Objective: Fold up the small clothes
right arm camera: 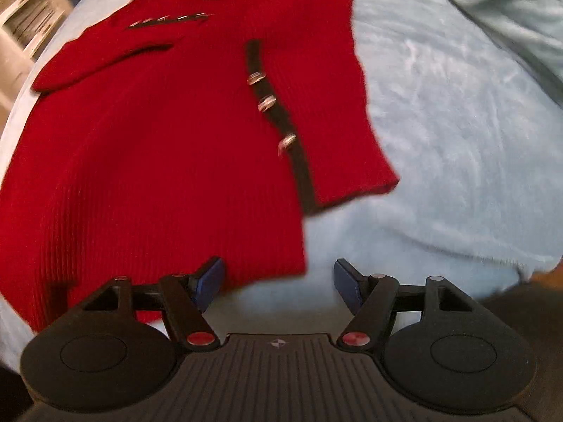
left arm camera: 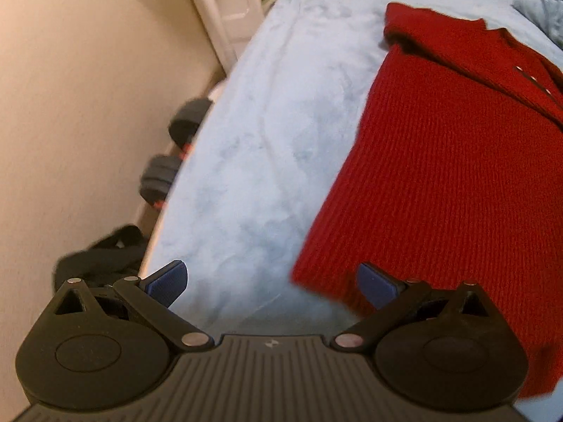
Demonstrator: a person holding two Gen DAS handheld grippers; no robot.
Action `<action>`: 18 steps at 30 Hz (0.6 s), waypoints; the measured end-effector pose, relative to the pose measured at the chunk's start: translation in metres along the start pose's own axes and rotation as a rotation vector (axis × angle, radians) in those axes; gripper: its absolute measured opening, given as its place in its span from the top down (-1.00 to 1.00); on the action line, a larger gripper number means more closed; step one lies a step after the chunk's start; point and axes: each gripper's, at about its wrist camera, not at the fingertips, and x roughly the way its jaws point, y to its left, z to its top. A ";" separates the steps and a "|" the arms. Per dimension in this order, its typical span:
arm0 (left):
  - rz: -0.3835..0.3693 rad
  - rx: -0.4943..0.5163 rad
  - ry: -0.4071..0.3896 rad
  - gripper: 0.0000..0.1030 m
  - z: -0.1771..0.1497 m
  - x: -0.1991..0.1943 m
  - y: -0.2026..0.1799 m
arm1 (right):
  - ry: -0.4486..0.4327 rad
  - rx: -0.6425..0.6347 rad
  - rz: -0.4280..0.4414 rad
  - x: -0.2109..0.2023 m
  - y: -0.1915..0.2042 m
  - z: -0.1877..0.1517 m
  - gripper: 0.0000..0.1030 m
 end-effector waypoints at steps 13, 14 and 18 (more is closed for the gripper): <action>-0.031 0.062 -0.029 -0.99 -0.034 -0.001 -0.003 | -0.278 0.209 -0.206 -0.001 -0.035 0.006 -0.55; -0.038 0.067 -0.030 -0.99 -0.034 0.001 -0.005 | -0.244 0.220 -0.161 0.005 -0.043 0.008 -0.53; -0.027 0.108 -0.009 -0.99 -0.036 0.013 -0.016 | -0.169 0.237 -0.118 0.021 -0.048 0.009 -0.46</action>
